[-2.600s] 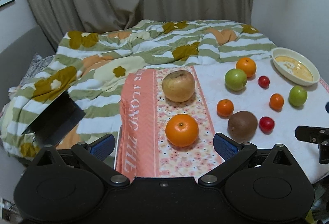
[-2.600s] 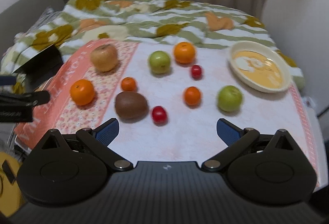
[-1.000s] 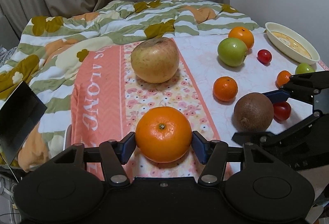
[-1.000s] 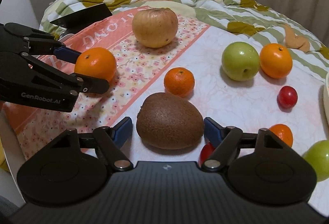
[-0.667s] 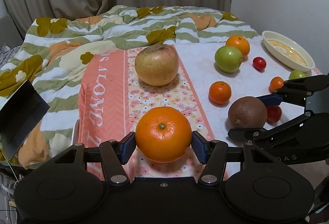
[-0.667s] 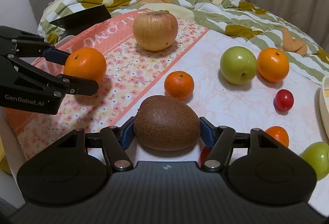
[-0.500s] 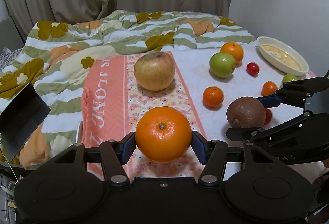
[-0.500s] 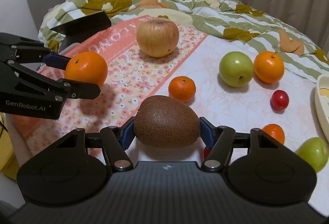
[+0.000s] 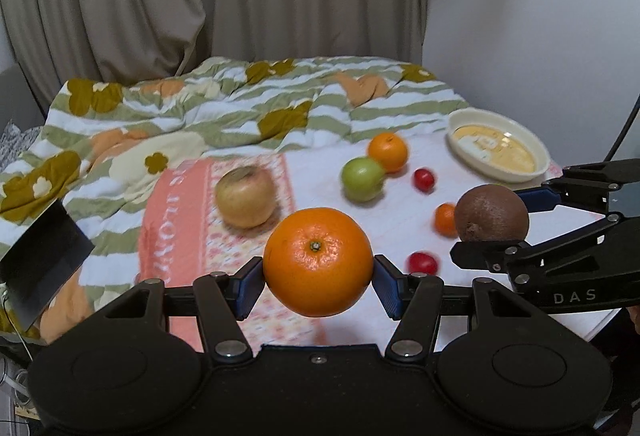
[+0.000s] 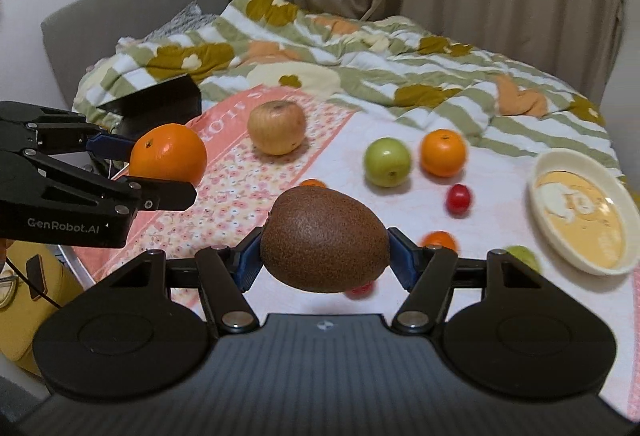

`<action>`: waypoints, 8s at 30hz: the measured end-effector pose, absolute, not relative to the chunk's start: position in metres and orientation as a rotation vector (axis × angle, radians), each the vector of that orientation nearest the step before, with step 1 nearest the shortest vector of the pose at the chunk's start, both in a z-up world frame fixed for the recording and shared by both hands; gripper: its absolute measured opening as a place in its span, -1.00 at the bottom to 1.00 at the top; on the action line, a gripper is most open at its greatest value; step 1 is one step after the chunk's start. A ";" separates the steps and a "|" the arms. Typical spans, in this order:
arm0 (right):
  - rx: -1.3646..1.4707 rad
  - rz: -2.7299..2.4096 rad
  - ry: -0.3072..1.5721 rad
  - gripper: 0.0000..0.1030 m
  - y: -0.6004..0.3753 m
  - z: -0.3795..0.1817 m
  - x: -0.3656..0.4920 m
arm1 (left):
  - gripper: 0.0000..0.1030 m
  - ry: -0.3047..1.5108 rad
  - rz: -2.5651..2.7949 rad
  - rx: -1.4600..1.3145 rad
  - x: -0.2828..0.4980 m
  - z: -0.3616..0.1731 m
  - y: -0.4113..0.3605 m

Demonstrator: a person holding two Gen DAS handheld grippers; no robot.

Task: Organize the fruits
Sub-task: 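Carry the orange and kiwi with both tools over the white bowl, then lower the orange and kiwi into the bowl and open both tools, then withdraw both tools from the bowl back over the table, then grasp a mandarin with the left tool while the right tool grasps another mandarin, then carry both mandarins with the two tools over the white bowl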

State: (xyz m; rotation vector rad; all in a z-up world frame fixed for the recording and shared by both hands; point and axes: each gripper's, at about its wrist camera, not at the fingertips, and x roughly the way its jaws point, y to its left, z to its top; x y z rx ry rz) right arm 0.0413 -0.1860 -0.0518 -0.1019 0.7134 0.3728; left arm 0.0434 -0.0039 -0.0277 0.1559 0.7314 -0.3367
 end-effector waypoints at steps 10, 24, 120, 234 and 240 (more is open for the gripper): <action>-0.093 0.341 0.698 0.55 -0.303 -0.023 0.029 | 0.21 0.703 -0.307 0.106 0.038 -0.005 -0.102; -0.049 0.215 0.700 0.55 -0.448 -0.031 0.100 | 0.21 0.706 -0.339 0.096 0.107 -0.014 -0.228; -0.058 0.052 0.751 1.00 -0.468 -0.024 0.131 | 0.95 0.717 -0.244 0.225 0.117 0.005 -0.248; 0.124 -0.059 0.734 0.02 -0.219 -0.058 0.077 | -0.25 0.757 -0.426 0.138 0.098 -0.055 -0.012; 0.115 -0.054 0.699 0.02 -0.240 -0.030 0.054 | -0.25 0.709 -0.417 0.126 0.078 -0.027 -0.028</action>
